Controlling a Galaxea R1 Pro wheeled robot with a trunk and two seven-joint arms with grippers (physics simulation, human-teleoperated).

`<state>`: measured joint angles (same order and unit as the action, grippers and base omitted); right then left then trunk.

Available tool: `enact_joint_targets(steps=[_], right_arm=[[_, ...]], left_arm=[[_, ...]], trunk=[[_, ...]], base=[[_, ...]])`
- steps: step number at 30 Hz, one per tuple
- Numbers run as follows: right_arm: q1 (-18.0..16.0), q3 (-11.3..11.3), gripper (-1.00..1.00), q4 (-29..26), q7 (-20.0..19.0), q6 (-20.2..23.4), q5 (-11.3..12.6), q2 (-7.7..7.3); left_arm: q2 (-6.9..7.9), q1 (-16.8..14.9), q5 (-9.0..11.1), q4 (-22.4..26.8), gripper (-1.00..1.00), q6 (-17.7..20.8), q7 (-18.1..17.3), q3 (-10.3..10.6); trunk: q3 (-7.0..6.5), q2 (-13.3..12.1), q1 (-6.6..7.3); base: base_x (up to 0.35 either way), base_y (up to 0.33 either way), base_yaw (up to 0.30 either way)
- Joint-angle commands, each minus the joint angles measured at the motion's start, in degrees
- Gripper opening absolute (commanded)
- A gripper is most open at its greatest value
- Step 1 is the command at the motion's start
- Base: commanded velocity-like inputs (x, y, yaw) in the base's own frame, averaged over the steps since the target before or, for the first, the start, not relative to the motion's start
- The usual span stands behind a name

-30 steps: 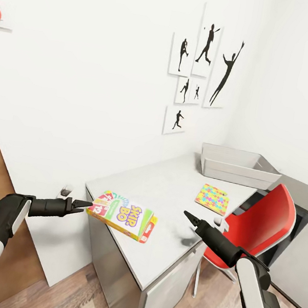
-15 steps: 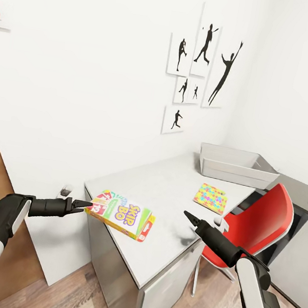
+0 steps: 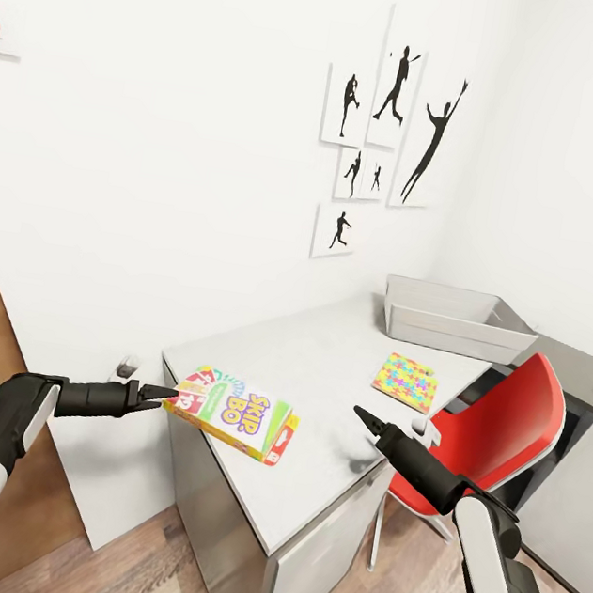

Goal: Put all the toys in the child's room - the three board games (two on the bed and one on the table), the two jigsaw puzzles on the table, and the tennis ball on the table - inside the toy box on the table in the child's room.

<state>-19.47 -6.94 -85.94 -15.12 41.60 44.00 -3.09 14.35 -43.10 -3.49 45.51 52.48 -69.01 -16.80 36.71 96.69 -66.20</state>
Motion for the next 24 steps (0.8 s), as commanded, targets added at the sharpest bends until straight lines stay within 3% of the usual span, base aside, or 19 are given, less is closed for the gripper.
enact_joint_targets(steps=[1, 24], right_arm=[[0.0, -0.1, 1.0, 0.0, -0.2, 0.3, -0.1, 0.01], [0.0, -0.1, 1.0, 0.0, -0.3, 0.3, -0.1, 0.01]], left_arm=[[-0.03, -0.1, -0.4, 0.0, 1.0, 0.5, -0.4, -0.2], [-0.03, 0.0, -0.4, 0.0, 1.0, 0.5, -0.4, -0.2]], trunk=[[0.06, 0.0, 0.0], [0.06, 0.0, 0.0]], base=[[0.0, 0.0, 0.0], [0.0, -0.04, 0.0]])
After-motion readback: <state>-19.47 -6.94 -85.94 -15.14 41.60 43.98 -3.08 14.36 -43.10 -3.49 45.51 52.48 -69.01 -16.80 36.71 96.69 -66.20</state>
